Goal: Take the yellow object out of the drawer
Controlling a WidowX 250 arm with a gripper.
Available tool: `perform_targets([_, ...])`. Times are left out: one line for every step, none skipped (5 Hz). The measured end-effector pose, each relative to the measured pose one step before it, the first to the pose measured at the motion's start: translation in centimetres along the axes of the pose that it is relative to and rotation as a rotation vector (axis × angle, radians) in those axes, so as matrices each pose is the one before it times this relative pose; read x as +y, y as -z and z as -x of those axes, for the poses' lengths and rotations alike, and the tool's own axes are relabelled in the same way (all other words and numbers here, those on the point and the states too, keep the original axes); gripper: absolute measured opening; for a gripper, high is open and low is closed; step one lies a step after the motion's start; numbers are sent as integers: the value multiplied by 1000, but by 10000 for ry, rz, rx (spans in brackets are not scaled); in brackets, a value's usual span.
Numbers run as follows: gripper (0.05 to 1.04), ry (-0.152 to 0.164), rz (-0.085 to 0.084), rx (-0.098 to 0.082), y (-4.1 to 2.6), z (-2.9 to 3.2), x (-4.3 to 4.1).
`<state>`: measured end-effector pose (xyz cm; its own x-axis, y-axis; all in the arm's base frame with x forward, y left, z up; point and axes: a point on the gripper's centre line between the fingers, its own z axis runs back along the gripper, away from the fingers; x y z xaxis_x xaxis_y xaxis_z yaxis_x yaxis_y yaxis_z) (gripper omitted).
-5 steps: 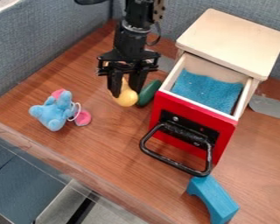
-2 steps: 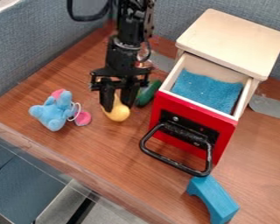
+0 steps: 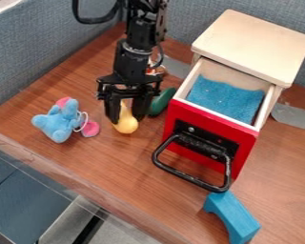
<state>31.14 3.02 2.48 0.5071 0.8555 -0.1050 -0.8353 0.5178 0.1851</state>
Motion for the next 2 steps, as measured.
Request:
perform_targets([1007,433,-82,-135,-795,941,-992])
perform_targets([1002,444,67,-390,-1643,927,-943])
